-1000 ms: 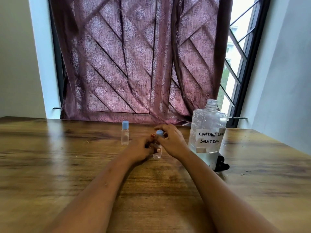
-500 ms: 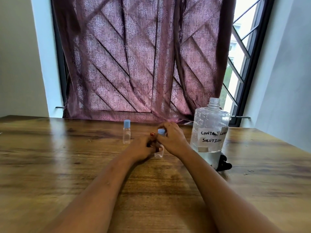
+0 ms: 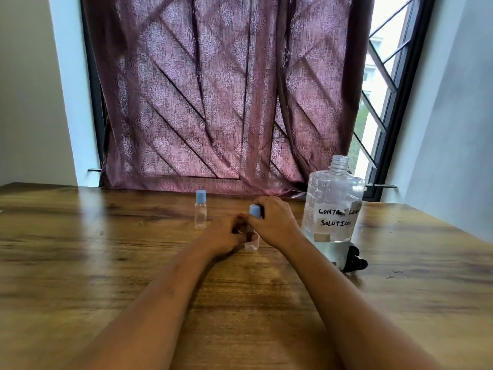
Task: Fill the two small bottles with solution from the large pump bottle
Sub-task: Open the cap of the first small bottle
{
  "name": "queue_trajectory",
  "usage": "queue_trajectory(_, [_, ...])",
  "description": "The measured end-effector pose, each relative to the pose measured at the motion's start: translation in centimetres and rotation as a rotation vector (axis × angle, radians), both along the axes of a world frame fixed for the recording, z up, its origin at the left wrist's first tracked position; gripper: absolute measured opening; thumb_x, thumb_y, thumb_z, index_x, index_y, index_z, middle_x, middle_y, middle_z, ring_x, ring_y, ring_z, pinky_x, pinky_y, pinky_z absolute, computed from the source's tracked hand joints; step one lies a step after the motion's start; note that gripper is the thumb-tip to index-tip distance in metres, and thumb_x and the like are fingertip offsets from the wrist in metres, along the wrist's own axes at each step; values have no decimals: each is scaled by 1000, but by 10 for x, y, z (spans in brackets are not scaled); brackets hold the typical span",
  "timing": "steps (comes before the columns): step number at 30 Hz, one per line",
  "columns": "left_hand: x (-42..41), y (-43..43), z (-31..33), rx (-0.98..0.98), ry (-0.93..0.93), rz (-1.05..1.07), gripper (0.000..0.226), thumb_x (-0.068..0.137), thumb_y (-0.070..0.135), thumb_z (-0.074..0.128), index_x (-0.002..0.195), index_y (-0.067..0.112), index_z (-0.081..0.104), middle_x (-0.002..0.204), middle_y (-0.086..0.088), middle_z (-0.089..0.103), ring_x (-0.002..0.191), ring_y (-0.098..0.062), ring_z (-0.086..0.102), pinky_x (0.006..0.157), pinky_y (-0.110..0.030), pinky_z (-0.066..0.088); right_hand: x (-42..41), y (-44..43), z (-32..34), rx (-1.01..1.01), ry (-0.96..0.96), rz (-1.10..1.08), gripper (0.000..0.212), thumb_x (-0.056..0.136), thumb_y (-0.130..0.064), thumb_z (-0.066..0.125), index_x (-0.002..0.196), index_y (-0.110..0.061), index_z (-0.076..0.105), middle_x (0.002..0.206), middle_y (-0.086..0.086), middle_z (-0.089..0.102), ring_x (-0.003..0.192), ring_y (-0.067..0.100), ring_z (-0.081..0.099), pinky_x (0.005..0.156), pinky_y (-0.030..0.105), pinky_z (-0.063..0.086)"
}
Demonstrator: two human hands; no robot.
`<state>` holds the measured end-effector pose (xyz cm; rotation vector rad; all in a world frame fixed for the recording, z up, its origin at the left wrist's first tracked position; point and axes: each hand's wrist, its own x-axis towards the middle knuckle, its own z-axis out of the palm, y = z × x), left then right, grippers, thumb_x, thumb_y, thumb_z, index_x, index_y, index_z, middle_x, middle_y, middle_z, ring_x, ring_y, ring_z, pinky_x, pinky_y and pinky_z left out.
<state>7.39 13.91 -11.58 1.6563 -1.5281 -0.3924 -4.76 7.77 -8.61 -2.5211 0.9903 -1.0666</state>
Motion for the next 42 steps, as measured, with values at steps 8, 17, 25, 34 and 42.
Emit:
queue_trajectory(8, [4,-5,-2,-8,14,-27,20,82,14,67,83,34,64,81,13,67,83,-5,60,78,-24,46,-6,1,11,77,-212,130,17,81,-12,68,98,-16,68,91,-5,65,87,11,59,72,14,42])
queue_trajectory(17, [7,1,1,49,142,-8,22,82,10,65,95,28,64,98,-3,69,97,-19,64,88,-36,52,-9,-9,2,282,-448,124,22,74,-15,78,92,-16,65,86,-6,65,82,10,63,75,25,53])
queue_trajectory(25, [17,8,4,66,172,-31,21,80,12,70,87,30,62,86,6,68,90,-13,63,79,-24,50,-5,-17,-19,247,-253,-55,20,88,-28,62,100,-14,69,95,0,64,92,15,56,72,21,34])
queue_trajectory(34, [14,13,0,147,89,9,36,70,18,78,101,31,64,95,10,69,91,-4,62,84,-25,47,-3,-12,-34,209,61,-167,21,81,-25,71,95,-17,59,102,5,61,92,18,56,79,31,49])
queue_trajectory(42, [11,17,6,122,200,-17,44,68,15,80,106,26,60,101,7,67,94,-7,63,86,-24,51,-5,-2,-28,242,137,-165,49,81,-27,68,124,-20,46,117,10,55,108,24,52,82,28,42])
